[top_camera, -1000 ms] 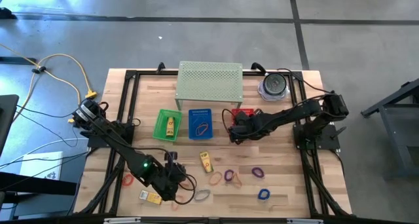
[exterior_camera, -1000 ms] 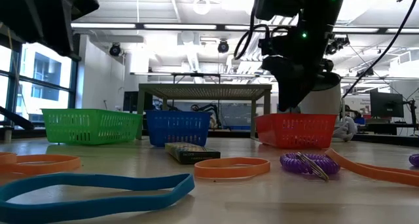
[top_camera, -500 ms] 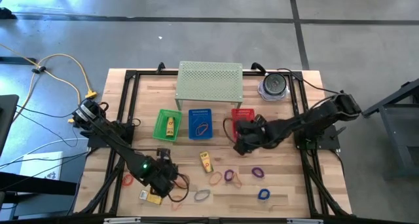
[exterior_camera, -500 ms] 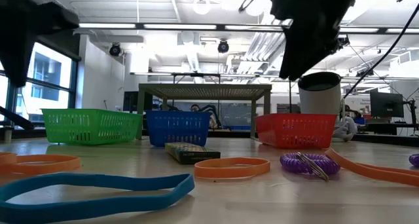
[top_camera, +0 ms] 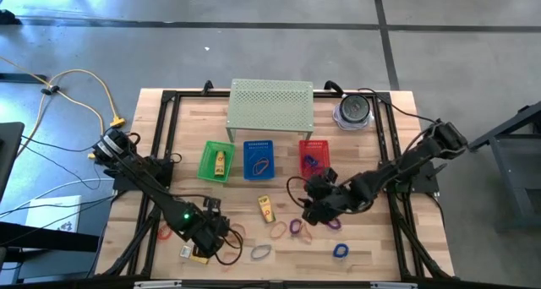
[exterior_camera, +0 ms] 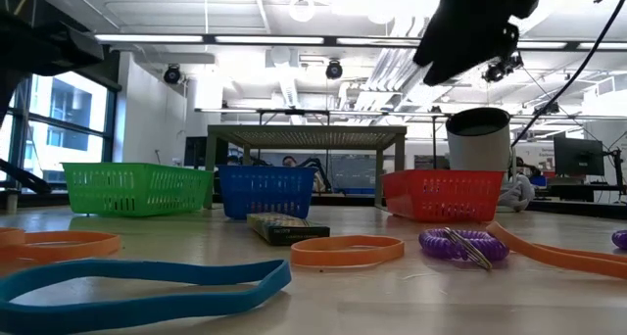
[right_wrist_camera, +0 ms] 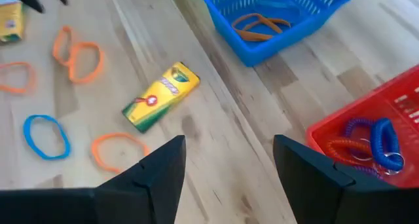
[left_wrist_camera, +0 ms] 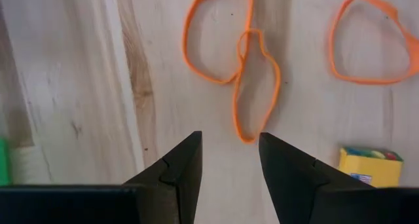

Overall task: Pick & Place Office Desk Supplies
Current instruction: Put the orange rubber band into the blue bin

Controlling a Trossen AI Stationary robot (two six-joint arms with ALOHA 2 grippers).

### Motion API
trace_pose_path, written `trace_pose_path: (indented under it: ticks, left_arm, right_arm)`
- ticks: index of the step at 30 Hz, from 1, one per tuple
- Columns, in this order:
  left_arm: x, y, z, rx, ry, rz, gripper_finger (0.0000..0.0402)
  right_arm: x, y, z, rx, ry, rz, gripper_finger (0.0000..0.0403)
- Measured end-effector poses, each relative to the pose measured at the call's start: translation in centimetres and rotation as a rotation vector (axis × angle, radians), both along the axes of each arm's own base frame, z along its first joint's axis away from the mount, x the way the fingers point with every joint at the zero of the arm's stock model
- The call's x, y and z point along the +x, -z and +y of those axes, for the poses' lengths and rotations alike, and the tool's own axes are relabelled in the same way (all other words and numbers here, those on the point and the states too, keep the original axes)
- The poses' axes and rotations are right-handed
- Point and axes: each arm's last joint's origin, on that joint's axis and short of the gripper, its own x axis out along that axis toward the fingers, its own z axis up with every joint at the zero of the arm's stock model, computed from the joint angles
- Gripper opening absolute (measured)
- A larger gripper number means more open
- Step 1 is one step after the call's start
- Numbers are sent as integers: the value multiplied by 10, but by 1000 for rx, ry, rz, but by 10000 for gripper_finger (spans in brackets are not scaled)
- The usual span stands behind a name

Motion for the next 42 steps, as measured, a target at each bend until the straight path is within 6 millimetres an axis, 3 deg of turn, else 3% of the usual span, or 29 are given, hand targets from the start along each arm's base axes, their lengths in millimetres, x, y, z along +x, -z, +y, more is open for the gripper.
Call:
trace_pose_path:
  ticks: [16,24,29,35,42]
  left_arm:
    - [-3,10,-9,-61,53,-58,143]
    - [-14,21,-10,25,-33,-126,143]
    - [-11,26,-13,11,-35,-154,143]
    - [-7,31,-17,-2,-27,-177,143]
    - [-3,49,-18,57,-23,-148,143]
  right_arm:
    - [-16,-3,29,18,69,-115,220]
    - [-21,-3,39,76,82,-140,220]
    - [-25,-4,44,36,92,-181,220]
    - [-21,-4,48,75,90,-209,220]
    - [-9,11,55,51,66,-214,220]
